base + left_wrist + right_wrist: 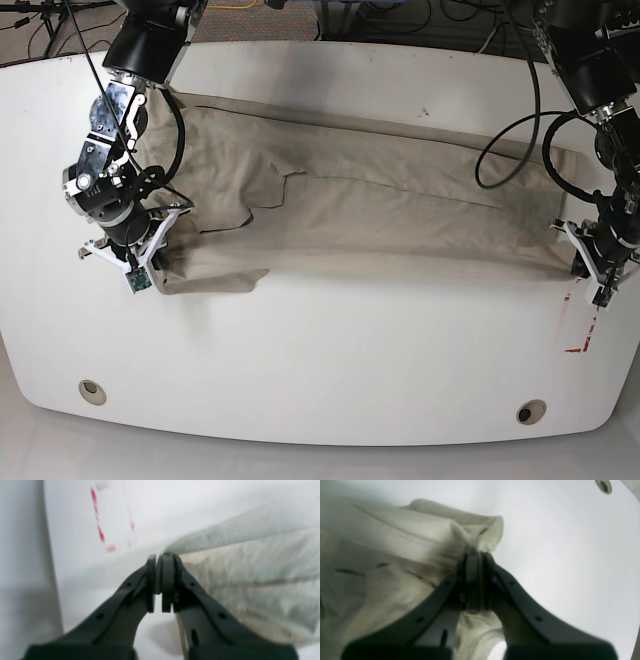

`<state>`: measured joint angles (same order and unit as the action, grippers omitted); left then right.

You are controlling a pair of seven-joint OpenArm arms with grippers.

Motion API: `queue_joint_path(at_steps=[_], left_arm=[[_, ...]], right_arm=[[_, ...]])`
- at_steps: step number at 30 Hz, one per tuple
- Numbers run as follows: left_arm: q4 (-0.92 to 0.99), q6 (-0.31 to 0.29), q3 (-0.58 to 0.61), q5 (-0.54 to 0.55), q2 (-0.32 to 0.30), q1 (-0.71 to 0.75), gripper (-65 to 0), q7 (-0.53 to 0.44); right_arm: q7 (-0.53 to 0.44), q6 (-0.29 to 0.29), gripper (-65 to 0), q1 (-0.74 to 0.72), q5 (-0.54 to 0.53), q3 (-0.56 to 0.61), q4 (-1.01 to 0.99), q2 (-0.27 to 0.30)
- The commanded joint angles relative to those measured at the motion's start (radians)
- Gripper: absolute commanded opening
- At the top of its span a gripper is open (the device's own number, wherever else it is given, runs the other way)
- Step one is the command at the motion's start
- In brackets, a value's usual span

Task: Fold the T-shirt properly
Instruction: 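Lift the shirt edges with both grippers and fold toward the other side, then lay the folded edge down and open both grippers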

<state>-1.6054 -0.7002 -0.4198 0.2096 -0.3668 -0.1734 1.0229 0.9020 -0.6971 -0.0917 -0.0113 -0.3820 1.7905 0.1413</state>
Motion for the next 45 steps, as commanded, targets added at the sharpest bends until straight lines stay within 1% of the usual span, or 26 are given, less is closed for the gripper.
queue_joint_path(at_steps=[1,5,8,16,18,23,34,36,37,39,40,42,43,45], left_arm=[[-0.017,0.002,-0.006,0.004,-0.018,0.001,-63.2,-0.017],[-0.017,0.002,-0.006,0.001,-0.021,0.031,-63.1,-0.020],[-0.017,0.002,-0.001,0.004,-0.042,0.059,-63.1,-0.020],[-0.017,0.002,0.000,0.000,-0.048,0.093,-62.9,-0.022],[-0.017,0.002,0.000,0.003,-0.068,0.105,-62.9,-0.022],[-0.017,0.002,0.023,0.004,-0.082,0.116,-62.8,-0.022],[-0.014,0.002,0.039,0.000,-0.082,0.176,-62.6,-0.023],[-0.009,0.002,0.052,0.000,-0.082,0.177,-62.5,-0.022],[-0.008,0.002,0.062,0.000,-0.084,0.182,-62.4,-0.022],[-0.009,0.002,0.077,0.000,-0.084,0.188,-59.6,-0.022],[-0.016,0.002,0.080,0.000,-0.084,0.189,-56.7,-0.020],[-0.017,0.002,0.085,0.000,-0.084,0.189,-51.1,-0.017],[-0.017,0.002,0.085,0.000,-0.084,0.186,-46.2,-0.017],[-0.017,0.002,0.083,0.000,-0.084,0.182,-38.8,-0.017]], right_arm=[[-0.017,-0.001,-61.7,0.020,-0.009,-0.002,0.048,0.008],[-0.017,-0.001,-61.7,0.079,-0.009,-0.002,0.081,0.007],[-0.017,-0.001,-61.7,0.122,-0.011,-0.002,0.105,0.007],[-0.017,-0.001,-61.7,0.221,-0.011,-0.002,0.148,0.007],[-0.017,-0.001,-61.7,0.240,-0.011,-0.002,0.150,0.007],[-0.017,-0.001,-61.7,0.274,-0.011,-0.002,0.150,0.007],[-0.017,-0.001,-61.0,0.315,-0.009,0.073,0.142,0.007],[-0.017,-0.001,-57.5,0.321,-0.008,0.079,0.142,0.007],[-0.017,-0.001,-54.4,0.321,-0.009,0.079,0.142,0.007],[-0.017,-0.001,-46.3,0.321,-0.009,0.079,0.142,0.007],[-0.017,-0.001,-40.6,0.321,-0.008,0.077,0.142,0.007],[-0.017,-0.001,-31.7,0.321,-0.008,0.077,0.147,0.007],[-0.017,-0.001,-24.7,0.318,-0.006,0.077,0.150,0.007],[-0.017,-0.001,-16.2,0.312,-0.005,0.076,0.159,0.007]])
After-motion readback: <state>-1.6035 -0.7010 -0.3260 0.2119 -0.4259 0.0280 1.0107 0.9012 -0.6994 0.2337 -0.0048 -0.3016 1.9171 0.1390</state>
